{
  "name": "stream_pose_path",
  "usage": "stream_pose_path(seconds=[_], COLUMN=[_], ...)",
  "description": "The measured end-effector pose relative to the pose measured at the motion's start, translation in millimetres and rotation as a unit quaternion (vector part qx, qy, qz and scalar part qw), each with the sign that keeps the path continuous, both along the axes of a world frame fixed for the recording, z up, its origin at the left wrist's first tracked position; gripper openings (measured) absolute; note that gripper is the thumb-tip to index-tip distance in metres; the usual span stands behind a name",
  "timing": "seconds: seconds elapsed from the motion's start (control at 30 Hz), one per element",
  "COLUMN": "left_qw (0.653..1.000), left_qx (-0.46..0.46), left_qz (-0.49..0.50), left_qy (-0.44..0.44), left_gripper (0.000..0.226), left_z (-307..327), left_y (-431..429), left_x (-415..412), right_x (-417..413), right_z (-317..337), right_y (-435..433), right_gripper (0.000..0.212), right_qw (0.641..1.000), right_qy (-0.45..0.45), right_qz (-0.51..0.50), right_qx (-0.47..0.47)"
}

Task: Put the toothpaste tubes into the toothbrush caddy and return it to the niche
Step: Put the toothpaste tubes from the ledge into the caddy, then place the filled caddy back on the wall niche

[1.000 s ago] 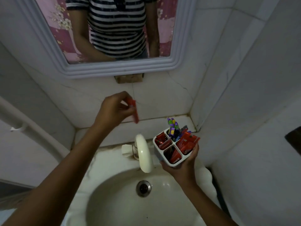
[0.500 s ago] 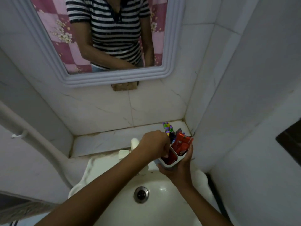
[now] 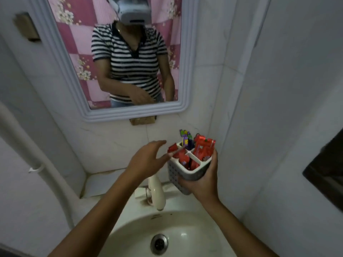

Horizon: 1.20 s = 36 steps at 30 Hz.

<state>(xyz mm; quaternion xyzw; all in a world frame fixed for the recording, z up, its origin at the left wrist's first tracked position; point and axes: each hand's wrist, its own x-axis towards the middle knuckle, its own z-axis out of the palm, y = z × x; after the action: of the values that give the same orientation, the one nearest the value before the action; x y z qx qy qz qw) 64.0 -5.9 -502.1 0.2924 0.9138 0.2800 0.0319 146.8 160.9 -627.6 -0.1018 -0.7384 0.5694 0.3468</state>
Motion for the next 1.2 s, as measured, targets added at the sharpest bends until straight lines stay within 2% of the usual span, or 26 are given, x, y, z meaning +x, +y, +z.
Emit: stream_pose_path(seconds=[0.1, 0.23, 0.33, 0.43, 0.5, 0.57, 0.63, 0.7, 0.83, 1.07, 1.2], left_qw=[0.988, 0.949, 0.922, 0.915, 0.897, 0.831, 0.777, 0.759, 0.776, 0.763, 0.759], left_qx=[0.143, 0.297, 0.343, 0.301, 0.21, 0.106, 0.043, -0.011, -0.08, -0.027, -0.008], left_qz=[-0.033, -0.099, -0.138, -0.151, -0.076, 0.023, 0.084, 0.127, 0.16, 0.144, 0.14], left_qy=[-0.042, 0.042, 0.111, 0.22, 0.381, 0.546, 0.622, 0.638, 0.605, 0.629, 0.636], left_gripper=[0.053, 0.053, 0.057, 0.065, 0.068, 0.075, 0.078, 0.081, 0.088, 0.091, 0.089], left_z=[46.4, 143.2, 237.7, 329.2, 383.4, 429.4, 465.3, 491.8, 514.3, 508.6, 507.2], left_y=[-0.7, 4.6, 4.3, -2.7, -8.2, -14.7, -19.7, -23.7, -27.7, -26.3, -24.4], left_x=[0.5, 0.5, 3.7, 9.3, 6.7, -1.0, -16.2, -36.6, -73.7, -98.3, -104.3], right_x=[-16.9, -37.4, -43.9, -39.5, -32.2, -24.6, -19.2, -16.5, -26.2, -77.1, -112.9], right_z=[75.9, 201.4, 314.5, 428.7, 497.3, 557.4, 611.6, 659.3, 722.9, 748.1, 742.8], right_y=[5.1, 14.0, 20.2, 25.2, 26.7, 26.2, 25.7, 23.8, 18.8, 31.9, 46.7], right_gripper=[0.139, 0.141, 0.136, 0.115, 0.099, 0.092, 0.098, 0.115, 0.134, 0.139, 0.137], right_qw=[0.998, 0.983, 0.962, 0.943, 0.93, 0.919, 0.911, 0.909, 0.913, 0.933, 0.932], right_qy=[0.052, 0.177, 0.266, 0.323, 0.353, 0.375, 0.39, 0.39, 0.356, 0.249, 0.232], right_qz=[-0.013, -0.026, -0.025, -0.026, -0.047, -0.067, -0.086, -0.108, -0.158, -0.226, -0.248], right_qx=[0.021, 0.051, 0.057, 0.077, 0.092, 0.101, 0.101, 0.099, 0.123, 0.125, 0.126])
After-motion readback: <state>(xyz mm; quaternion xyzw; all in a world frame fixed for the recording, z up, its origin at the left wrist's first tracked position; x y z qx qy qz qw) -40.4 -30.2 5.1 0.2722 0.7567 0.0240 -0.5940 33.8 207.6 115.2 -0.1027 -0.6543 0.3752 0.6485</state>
